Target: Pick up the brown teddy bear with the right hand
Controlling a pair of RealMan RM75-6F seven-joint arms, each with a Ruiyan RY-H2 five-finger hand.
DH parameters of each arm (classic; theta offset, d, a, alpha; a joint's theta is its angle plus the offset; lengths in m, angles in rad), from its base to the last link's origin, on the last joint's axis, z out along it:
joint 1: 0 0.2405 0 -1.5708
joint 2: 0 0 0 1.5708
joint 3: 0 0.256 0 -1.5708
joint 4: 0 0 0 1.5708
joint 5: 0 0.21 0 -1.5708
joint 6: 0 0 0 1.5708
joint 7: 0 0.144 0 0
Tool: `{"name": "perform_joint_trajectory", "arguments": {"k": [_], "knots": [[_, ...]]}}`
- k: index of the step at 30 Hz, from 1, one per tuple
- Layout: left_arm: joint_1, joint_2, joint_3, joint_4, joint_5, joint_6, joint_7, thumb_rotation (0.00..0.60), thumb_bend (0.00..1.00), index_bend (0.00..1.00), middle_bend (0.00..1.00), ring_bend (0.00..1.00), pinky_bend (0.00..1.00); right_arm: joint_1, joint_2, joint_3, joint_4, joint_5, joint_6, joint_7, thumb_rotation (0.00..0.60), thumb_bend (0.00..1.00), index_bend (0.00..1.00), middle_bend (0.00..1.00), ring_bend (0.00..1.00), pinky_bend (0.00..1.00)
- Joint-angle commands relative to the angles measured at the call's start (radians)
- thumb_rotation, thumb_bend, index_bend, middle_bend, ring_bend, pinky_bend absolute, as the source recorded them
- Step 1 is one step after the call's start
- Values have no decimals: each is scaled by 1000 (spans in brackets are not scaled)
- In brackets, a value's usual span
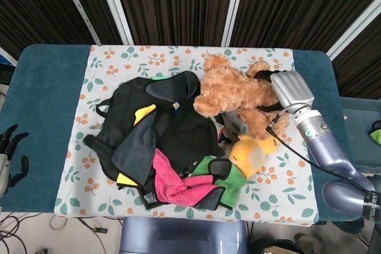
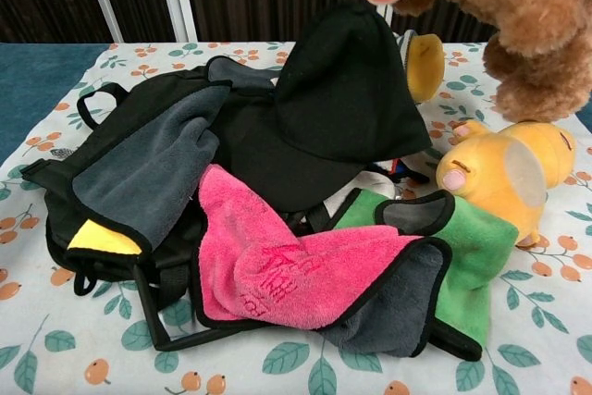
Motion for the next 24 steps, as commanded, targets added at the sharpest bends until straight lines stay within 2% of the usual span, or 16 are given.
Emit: {"name": "perform_joint_trajectory", "arguments": {"k": [1,8,15,19,24], "knots": [[0,0,0,-1,-1,0,0,600,576,195,54,93,0,-93,46,101,-31,-89,10,295,600,575,622,672,669,440],[0,-1,-1,-2,0,1,2,600,576,195,53,93,0,-179,85,180,-27,-188,-8,692,600,576,627,671,670,440],[0,-1,-1,-2,0,0,2,600,575,195,53,93,0,-265,107,241,12,-366,25,1194,600,575,627,666,670,439],[0,-2,0,-2,0,-1,2,600,576,195,53,93,0,-297,103,236,77,-492,76,1492,600,576,627,666,669,438],[1,-1,-1,-3,0,1,2,600,576,195,53,93,0,-288,79,190,177,-622,112,1830,600,575,627,661,665,437]]}}
